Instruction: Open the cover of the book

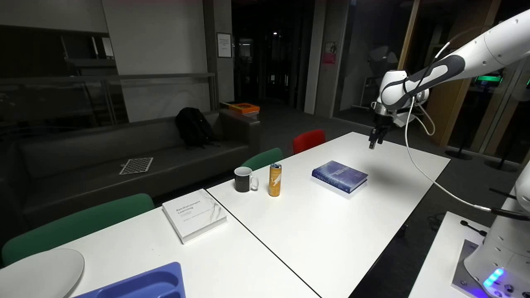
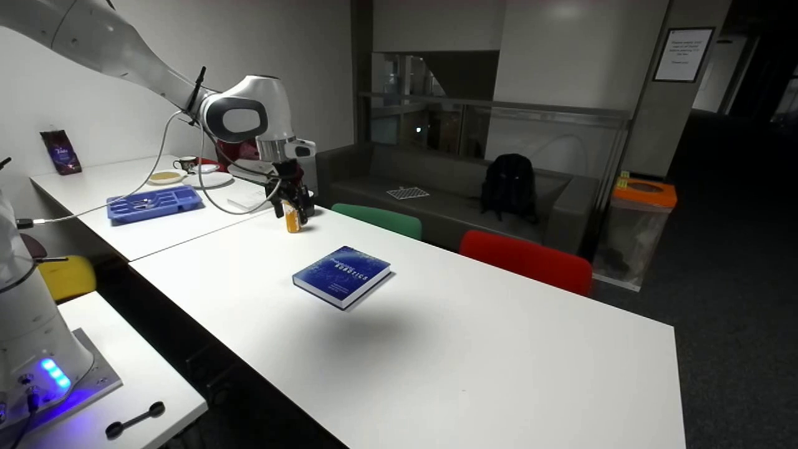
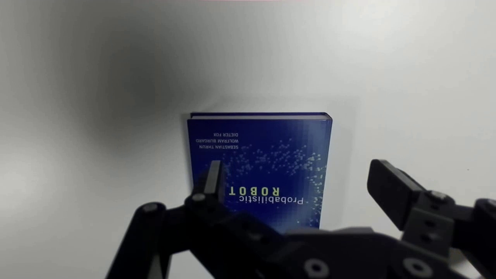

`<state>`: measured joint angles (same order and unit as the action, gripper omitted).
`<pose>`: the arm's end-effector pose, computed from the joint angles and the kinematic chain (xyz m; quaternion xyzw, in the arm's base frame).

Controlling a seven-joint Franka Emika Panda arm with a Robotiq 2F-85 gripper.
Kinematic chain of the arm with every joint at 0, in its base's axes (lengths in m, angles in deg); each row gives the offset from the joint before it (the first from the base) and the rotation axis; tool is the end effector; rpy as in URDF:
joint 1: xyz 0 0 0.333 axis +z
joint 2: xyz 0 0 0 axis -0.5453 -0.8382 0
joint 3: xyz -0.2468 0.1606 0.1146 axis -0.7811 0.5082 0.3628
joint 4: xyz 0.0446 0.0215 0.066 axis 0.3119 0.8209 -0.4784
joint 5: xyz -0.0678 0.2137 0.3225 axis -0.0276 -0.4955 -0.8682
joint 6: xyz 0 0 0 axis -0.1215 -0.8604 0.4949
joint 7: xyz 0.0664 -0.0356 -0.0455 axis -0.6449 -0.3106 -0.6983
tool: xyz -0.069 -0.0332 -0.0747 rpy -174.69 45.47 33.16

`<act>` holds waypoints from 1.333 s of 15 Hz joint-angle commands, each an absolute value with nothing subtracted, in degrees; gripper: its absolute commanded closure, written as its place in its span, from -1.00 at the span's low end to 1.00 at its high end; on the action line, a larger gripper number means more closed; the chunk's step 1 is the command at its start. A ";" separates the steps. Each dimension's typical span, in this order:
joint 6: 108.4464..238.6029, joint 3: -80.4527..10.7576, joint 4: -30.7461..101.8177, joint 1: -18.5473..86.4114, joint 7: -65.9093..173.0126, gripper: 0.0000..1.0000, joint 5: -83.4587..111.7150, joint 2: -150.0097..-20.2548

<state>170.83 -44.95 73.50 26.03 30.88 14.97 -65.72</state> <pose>0.4817 -0.1877 0.3843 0.9991 -0.0053 0.0296 0.0307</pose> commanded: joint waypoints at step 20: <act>175.29 -41.03 60.95 19.87 23.38 -1.00 5.95 -84.35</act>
